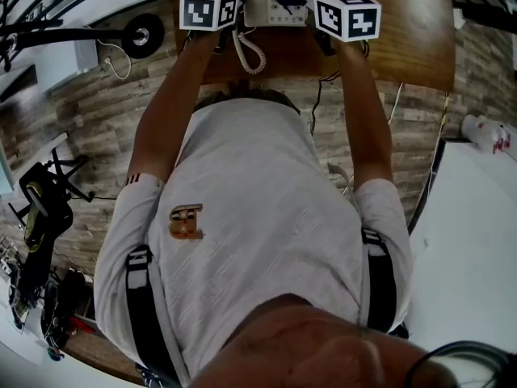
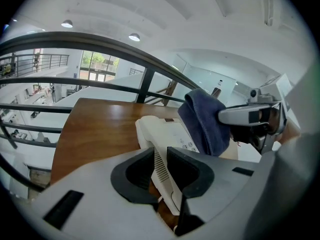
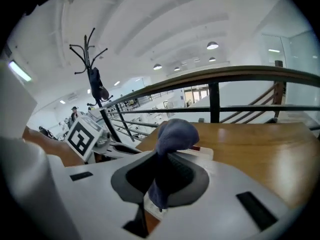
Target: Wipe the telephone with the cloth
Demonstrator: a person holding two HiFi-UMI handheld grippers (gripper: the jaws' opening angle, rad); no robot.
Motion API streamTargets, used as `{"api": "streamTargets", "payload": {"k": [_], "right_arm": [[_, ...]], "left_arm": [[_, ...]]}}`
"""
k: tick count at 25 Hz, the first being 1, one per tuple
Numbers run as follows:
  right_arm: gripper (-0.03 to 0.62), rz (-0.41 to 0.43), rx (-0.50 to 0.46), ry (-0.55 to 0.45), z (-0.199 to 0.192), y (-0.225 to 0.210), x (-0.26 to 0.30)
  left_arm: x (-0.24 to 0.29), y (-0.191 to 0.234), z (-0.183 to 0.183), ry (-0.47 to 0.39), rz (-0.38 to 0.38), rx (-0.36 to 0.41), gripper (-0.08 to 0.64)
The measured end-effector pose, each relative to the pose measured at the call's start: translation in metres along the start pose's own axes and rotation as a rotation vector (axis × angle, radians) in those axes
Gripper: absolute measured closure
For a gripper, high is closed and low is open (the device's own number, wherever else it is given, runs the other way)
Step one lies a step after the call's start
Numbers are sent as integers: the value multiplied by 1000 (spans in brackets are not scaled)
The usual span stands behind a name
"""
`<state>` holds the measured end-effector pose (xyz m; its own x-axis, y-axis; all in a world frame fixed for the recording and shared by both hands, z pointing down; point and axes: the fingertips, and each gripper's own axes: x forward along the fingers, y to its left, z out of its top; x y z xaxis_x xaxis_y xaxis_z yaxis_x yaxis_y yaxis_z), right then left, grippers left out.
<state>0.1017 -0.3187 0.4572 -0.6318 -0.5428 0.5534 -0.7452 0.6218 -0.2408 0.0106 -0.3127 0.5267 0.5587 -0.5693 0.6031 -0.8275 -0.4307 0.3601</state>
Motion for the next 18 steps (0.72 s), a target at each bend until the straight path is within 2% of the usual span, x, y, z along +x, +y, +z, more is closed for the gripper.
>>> {"api": "streamTargets", "payload": {"k": [3,7,10,18], "right_arm": [[532,82,44,-5,-3,29,9],[532,99,60,41,-22,42,25],[532,71,77,73,-39,35,37],[532,-78,82,128,-68,-15,35]], "left_arm": [[0,0,2,-2,1,1,474],[0,-1,2,0,-2,-1,474],[1,-1,2,-1,0,-1,474],[0,-2,1,-7,-2,-2,474]]}}
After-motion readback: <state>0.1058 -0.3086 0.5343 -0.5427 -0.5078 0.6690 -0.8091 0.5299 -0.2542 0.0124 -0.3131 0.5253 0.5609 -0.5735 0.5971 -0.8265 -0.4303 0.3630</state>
